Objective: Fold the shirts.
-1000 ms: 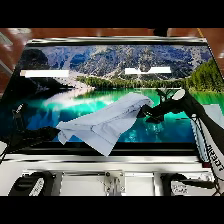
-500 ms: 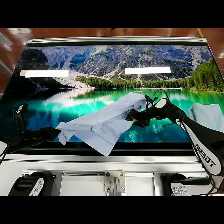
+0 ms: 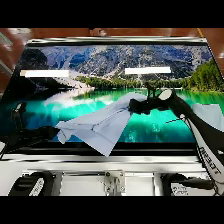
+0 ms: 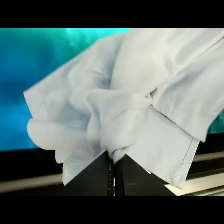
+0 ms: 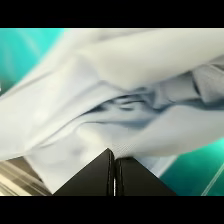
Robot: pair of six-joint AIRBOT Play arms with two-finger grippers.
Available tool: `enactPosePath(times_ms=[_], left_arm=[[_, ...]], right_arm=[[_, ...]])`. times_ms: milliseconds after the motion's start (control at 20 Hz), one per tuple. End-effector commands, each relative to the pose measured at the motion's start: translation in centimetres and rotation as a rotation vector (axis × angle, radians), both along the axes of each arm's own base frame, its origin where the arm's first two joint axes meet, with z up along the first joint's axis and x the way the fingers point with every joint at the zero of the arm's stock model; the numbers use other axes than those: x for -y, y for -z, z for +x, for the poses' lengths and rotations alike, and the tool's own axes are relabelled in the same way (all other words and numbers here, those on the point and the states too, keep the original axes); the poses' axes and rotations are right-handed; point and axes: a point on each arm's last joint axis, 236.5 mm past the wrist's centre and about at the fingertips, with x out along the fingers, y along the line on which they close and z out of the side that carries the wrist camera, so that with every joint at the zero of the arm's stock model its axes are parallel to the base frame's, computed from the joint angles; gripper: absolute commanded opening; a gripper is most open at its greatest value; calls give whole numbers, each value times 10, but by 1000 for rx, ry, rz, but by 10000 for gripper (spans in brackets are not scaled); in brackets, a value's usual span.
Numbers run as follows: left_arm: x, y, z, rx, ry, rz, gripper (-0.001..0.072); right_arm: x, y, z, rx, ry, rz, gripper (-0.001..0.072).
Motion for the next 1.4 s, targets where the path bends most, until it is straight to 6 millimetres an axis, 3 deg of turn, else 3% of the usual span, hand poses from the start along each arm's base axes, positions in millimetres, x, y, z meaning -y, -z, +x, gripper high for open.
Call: enactPosePath(times_ms=[0, 100, 150, 200, 300, 350, 450, 550, 650, 800, 900, 1050, 1200, 1350], left_arm=[[-11, -62, 17, 178, 49, 107, 35], [-33, -149, 30, 389, 9, 228, 35], [-42, -204, 29, 516, -21, 280, 35], [-50, -262, 19, 646, -57, 318, 35], [-58, -357, -16, 867, -126, 340, 35], [-58, -398, -39, 964, -155, 332, 35], [-57, -450, -80, 1100, -193, 294, 35], [-56, -473, -107, 1162, -200, 291, 35], [-54, -469, -114, 1140, -188, 301, 35], [-52, -431, -110, 986, -138, 330, 35], [-57, -402, -103, 874, -125, 361, 35], [-72, -351, -78, 703, -134, 411, 35], [-83, -276, -29, 492, -121, 443, 35], [-96, -190, 34, 314, -79, 509, 35]], right_arm=[[-2, -127, -4, 401, -298, -34, 63], [23, -238, -6, 694, -268, -138, 63], [41, -294, -11, 842, -209, -195, 64], [64, -355, -23, 999, -118, -253, 63], [106, -456, -62, 1252, 89, -330, 63], [124, -492, -88, 1332, 179, -347, 63], [145, -528, -133, 1402, 291, -351, 63], [153, -541, -166, 1430, 345, -323, 63], [153, -539, -182, 1417, 343, -314, 63], [156, -528, -190, 1380, 334, -340, 63], [165, -508, -184, 1304, 326, -413, 63], [185, -436, -161, 990, 306, -524, 63], [182, -356, -125, 676, 243, -550, 63], [179, -290, -53, 565, 217, -574, 63]])
